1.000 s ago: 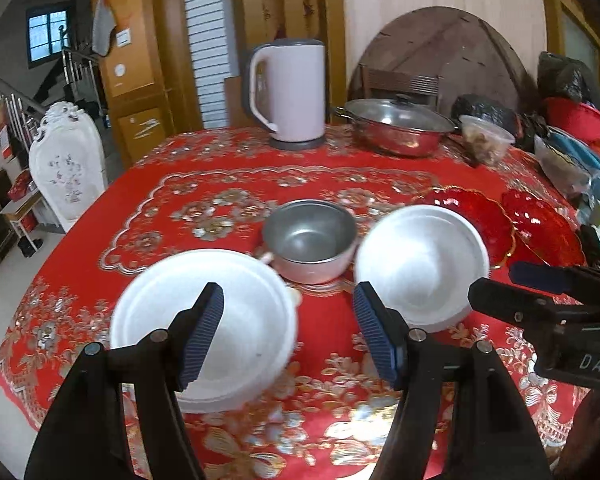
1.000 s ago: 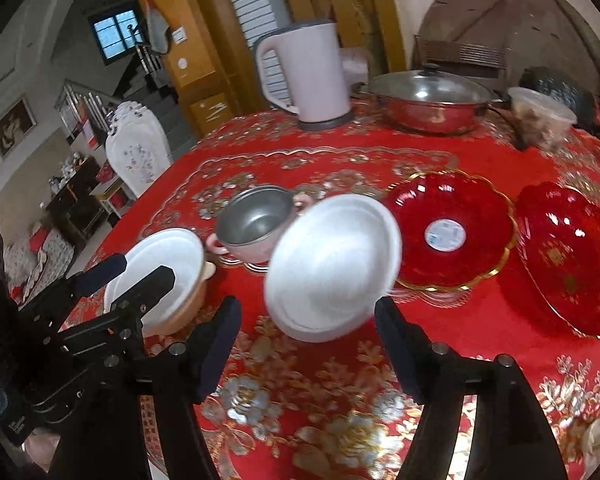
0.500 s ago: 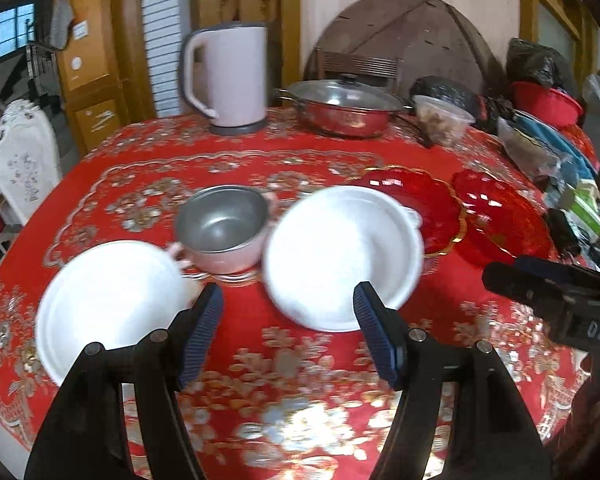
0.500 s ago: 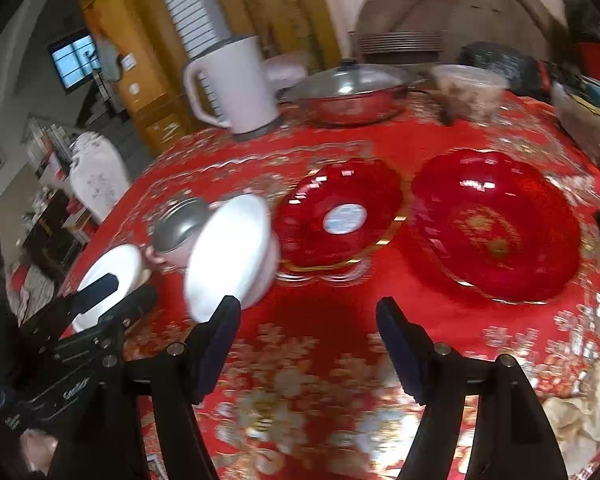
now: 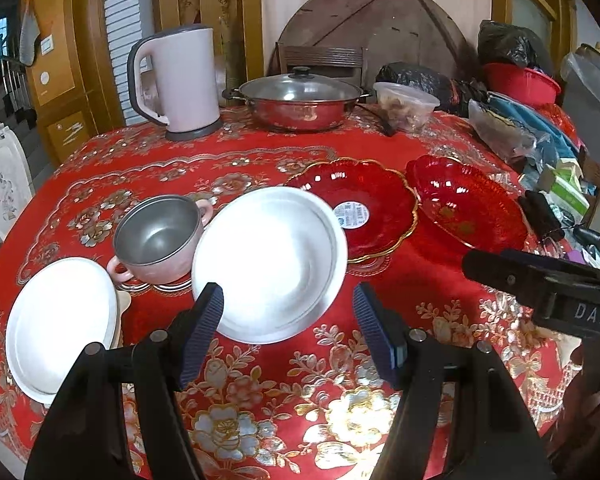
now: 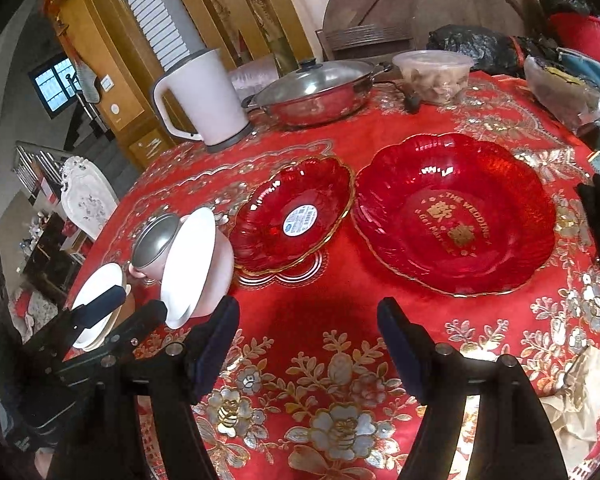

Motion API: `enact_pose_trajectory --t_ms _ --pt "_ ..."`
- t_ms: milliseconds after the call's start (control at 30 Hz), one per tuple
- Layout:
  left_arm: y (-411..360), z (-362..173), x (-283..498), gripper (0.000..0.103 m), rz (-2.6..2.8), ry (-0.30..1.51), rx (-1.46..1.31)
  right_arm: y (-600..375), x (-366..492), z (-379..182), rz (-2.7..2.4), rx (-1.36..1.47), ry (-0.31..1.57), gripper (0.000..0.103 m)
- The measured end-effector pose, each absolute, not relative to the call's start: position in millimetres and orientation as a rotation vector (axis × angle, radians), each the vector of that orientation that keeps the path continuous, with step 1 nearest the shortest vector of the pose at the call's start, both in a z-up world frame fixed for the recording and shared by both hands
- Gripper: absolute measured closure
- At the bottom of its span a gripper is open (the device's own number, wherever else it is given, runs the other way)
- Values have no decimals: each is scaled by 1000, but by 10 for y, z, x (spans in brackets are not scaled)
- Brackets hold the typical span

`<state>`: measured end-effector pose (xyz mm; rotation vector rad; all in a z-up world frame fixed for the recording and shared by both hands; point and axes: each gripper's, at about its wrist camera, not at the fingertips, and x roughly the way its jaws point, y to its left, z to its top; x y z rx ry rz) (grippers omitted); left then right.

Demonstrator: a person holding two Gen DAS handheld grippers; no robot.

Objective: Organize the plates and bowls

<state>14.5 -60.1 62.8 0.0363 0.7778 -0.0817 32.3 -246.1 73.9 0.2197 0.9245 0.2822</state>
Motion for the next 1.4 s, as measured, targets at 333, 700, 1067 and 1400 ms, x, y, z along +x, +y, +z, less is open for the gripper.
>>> enact_pose_trajectory --t_ms 333,700,1067,1400 --pt "-172 495 182 36 -9 827 -37 -2123 502 702 363 220 942 30" --pt "31 414 200 35 -31 894 -129 -1763 771 654 431 227 973 30" --pt "-1 372 151 35 -142 947 -135 -1696 931 539 424 233 1003 30" --pt "125 312 262 35 -109 971 -285 -1636 972 509 420 228 1009 30"
